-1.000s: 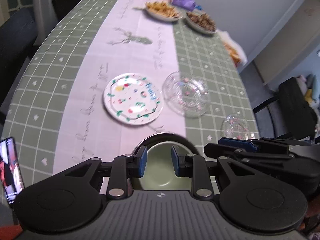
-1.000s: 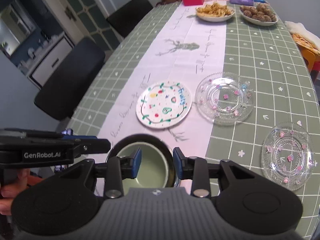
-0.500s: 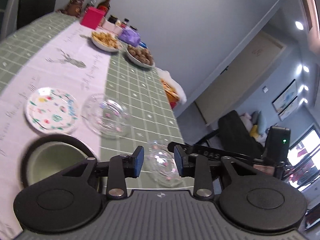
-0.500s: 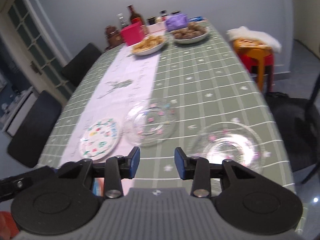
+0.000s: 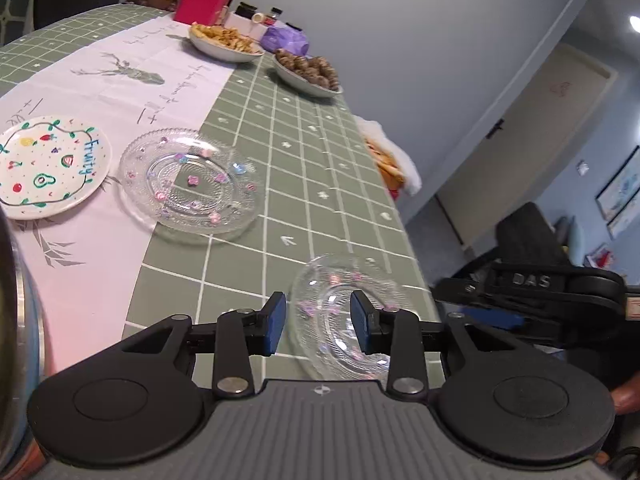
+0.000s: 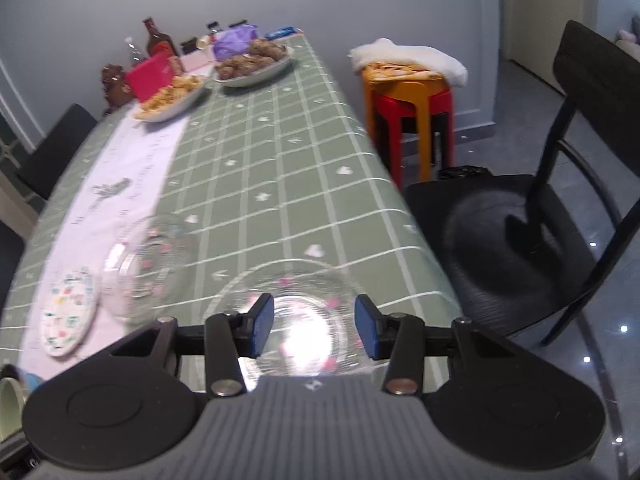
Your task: Organize plates and bowls
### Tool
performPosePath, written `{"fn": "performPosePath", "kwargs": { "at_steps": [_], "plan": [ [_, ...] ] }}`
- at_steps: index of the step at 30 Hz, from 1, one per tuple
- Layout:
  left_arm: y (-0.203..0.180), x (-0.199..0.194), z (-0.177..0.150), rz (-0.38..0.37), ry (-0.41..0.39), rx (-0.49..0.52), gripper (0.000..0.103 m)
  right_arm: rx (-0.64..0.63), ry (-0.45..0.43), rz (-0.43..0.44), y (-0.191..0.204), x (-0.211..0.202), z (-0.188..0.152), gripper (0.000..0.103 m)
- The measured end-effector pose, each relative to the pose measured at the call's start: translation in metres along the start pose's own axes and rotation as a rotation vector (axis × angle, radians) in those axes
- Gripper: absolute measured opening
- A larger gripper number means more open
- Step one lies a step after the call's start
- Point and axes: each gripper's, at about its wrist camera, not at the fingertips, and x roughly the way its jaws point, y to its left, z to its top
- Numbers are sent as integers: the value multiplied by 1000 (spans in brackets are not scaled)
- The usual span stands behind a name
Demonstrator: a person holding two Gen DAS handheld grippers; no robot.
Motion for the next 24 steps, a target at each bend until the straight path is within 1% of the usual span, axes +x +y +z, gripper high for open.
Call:
{"fn": "performPosePath", "kwargs": {
  "at_steps": [2,4,6,9,12,14,16,17,18,20,21,24],
  "plan": [
    [3,12,-3,18,16,-1,41,22,42,-17,-15,15,1,44],
    [6,21,-4,26,19,-6,41,62,82,-13,-29,28,1,44],
    [7,29,-6,29,28,-6,41,106,107,-1,-40,35,0,41],
    [10,39,-7,19,58,-5,41,133,123,43,-44,39,2,39],
    [11,44,-8,22,62,2,40,93,127,24,-37,42,0,35],
    [11,48,-7,18,65,11,38,75,127,12,-36,45,-1,34],
    [11,49,-6,20,63,21,34,84,126,13,-39,47,-2,29],
    [10,50,-6,21,64,24,33,99,131,25,-42,48,-2,27],
    [10,51,-5,18,68,26,32,119,139,41,-46,50,-1,21],
    [9,54,-5,12,77,29,24,164,160,70,-52,54,-1,18],
    [9,55,-4,13,80,33,22,181,166,76,-55,55,-2,15],
    [8,57,-4,12,77,46,18,214,174,89,-58,56,-2,14]
  ]
}}
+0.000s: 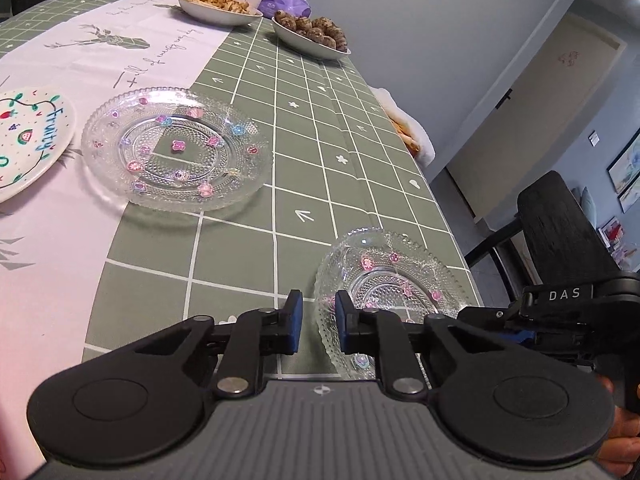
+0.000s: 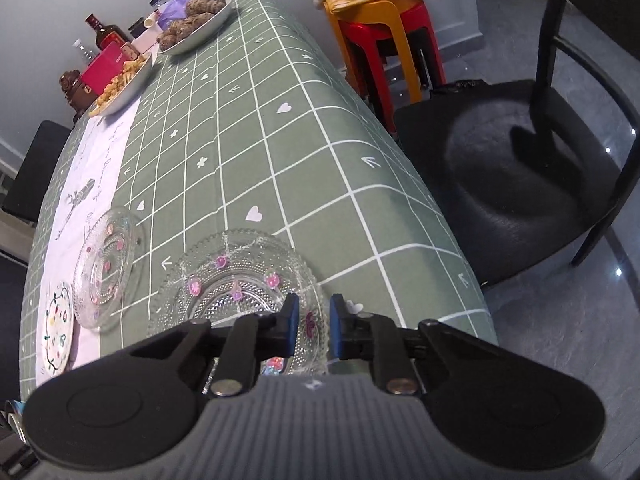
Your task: Organize plates and bowls
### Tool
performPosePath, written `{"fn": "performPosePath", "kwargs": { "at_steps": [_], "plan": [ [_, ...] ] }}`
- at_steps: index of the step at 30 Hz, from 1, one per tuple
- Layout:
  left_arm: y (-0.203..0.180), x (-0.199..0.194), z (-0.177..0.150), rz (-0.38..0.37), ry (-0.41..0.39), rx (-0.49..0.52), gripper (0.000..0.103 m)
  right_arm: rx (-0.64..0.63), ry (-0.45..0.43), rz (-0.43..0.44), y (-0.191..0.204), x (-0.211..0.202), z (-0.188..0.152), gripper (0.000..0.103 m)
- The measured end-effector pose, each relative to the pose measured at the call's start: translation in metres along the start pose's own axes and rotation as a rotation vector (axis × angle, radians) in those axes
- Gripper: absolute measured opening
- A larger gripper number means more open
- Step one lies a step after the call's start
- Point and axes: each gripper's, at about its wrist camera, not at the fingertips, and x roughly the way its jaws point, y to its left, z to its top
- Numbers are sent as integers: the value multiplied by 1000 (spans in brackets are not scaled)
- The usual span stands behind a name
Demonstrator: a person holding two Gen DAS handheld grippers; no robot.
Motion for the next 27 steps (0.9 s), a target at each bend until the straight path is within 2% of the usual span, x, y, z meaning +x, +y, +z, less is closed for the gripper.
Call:
{"fn": "performPosePath", "kwargs": {
  "at_steps": [2,9,15,21,27],
  "plan": [
    [0,2,1,-22,15,-1,13,12,4,4,-1,1,-1,12],
    [6,-1,3,-26,19,-29,11,28,0,17,-1,-1,-2,8],
    [11,-30,0,-3,-6,-43,11,8,49,53,9,-12,-15,6],
    [13,-64,-18,22,-19,-30,11,-43,69,61,20,-31,-41,6],
    [13,-81,-34,20,-1,-30,11,-52,103,59,17,-39,-58,6]
  ]
}}
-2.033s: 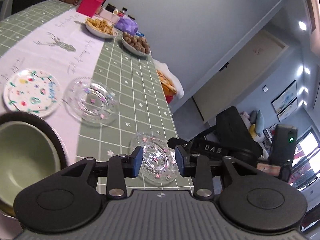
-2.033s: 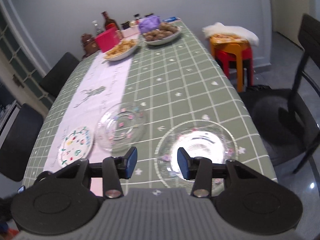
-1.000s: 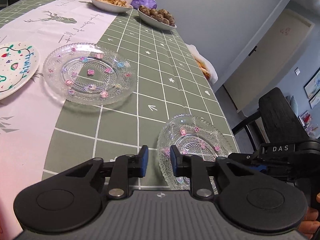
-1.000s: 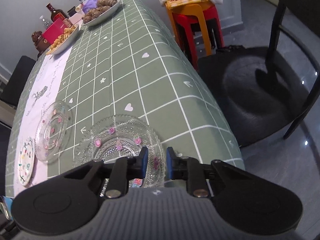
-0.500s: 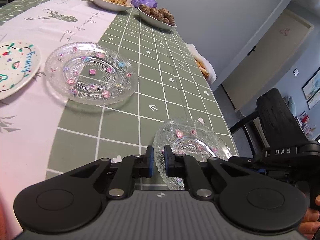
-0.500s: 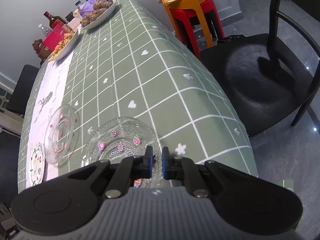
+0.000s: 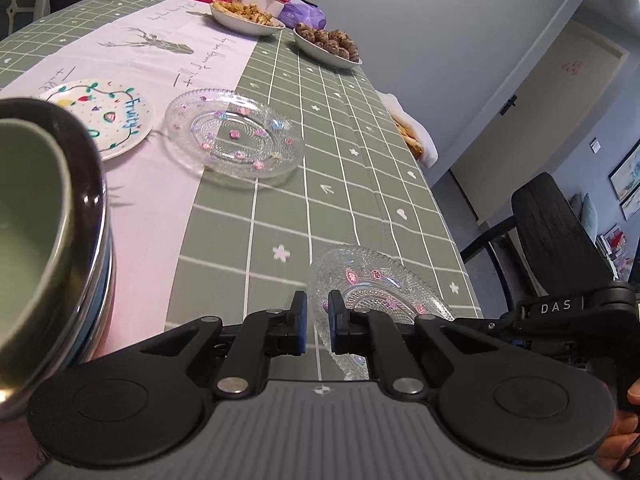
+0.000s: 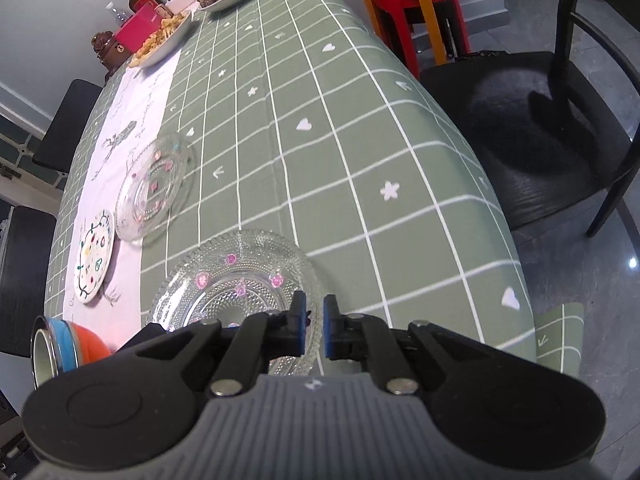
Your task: Organize plates and bowls
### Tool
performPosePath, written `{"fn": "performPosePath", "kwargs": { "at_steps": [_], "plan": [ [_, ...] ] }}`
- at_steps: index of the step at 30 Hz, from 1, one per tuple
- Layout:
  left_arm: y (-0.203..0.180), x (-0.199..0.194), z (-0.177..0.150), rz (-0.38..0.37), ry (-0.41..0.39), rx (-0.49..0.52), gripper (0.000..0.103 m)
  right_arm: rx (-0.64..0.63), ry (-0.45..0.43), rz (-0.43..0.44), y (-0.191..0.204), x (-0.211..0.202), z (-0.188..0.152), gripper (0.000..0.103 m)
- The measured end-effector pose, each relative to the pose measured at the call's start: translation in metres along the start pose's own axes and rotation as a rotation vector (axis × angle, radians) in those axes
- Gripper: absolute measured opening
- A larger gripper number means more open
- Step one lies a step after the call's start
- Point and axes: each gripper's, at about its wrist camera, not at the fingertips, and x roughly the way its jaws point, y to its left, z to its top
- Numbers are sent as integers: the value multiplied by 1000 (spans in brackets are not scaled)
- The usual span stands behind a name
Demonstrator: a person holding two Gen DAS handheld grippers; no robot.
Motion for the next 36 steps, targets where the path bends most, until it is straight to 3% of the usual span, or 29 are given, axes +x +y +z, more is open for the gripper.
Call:
{"fn": "performPosePath", "kwargs": {
  "at_steps": [11,23,24,26,27,31,36],
  "plan": [
    [3,2,-21,28,49,6,11,-36,18,-37,-1,2,-13,7],
    [-2,5,-21,59,68,63,12,-42,46,-43,0,4,-15,12],
    [-3,5,-21,66,66,63,13,-50,28,-46,2,1,-14,13],
    [-5,1,-19,99,55,78,27,-83,-23,-60,7,-8,-13,13],
    [-7,-2,-17,109,45,90,28,-93,-45,-64,10,-11,-12,16],
    [-12,-23,-1,63,39,97,30,-110,-108,-6,22,-18,-6,23],
    [-16,-45,41,-15,93,144,33,-160,-116,92,53,-10,3,30]
  ]
}}
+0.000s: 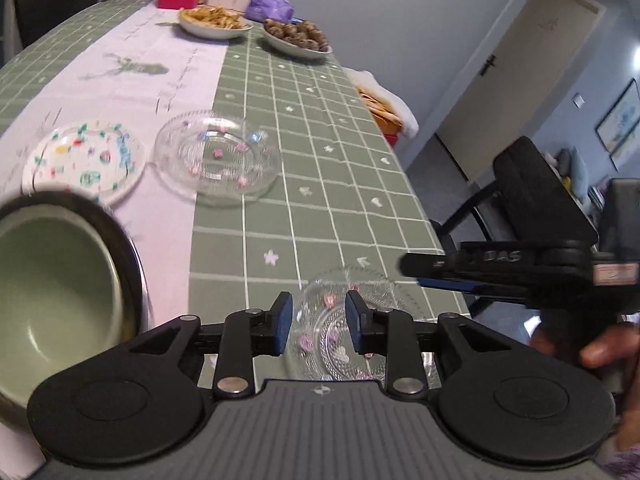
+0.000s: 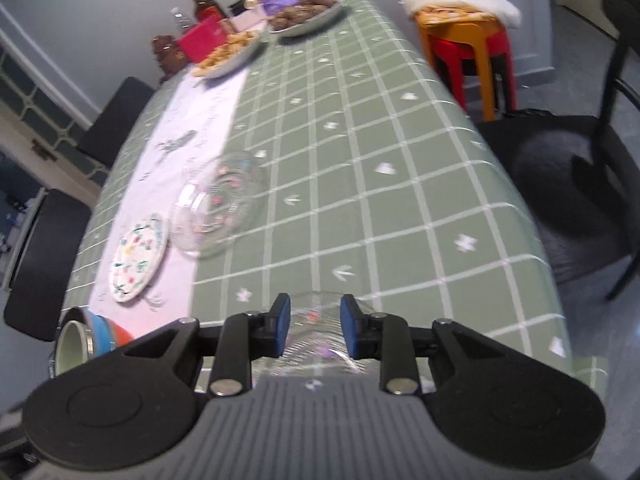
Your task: Organize plates and bowls
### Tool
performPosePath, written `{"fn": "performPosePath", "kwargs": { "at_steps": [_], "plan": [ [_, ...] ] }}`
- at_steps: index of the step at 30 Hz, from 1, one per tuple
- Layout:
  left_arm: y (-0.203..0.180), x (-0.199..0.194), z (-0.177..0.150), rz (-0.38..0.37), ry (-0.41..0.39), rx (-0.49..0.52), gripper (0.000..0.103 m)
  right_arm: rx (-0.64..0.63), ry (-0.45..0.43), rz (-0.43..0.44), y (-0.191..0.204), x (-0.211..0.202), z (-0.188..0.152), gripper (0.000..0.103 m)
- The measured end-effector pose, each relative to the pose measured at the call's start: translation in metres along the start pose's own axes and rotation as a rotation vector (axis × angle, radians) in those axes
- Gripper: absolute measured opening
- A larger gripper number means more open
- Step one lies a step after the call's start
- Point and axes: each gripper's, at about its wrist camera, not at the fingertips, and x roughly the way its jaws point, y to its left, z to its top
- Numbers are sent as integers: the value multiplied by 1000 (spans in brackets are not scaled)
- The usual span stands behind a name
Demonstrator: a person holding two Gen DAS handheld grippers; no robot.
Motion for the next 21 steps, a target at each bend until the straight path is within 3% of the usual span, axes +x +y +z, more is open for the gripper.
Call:
{"fn": "performPosePath", "kwargs": {
  "at_steps": [6,11,16,19,21],
  "plan": [
    [21,-23,64,-34,56,46,33,-5,-11,54,27,19,21,31],
    [39,-20,110,9,79,161,33,115,-1,96,29,36,42,32],
    [58,4,144,21,114,242,33,136,-21,94,38,53,57,32],
    [69,28,157,77,111,316,33,165,-7,103,38,68,64,32],
    [81,49,163,98,150,332,33,197,28,115,36,80,68,32]
  ]
}}
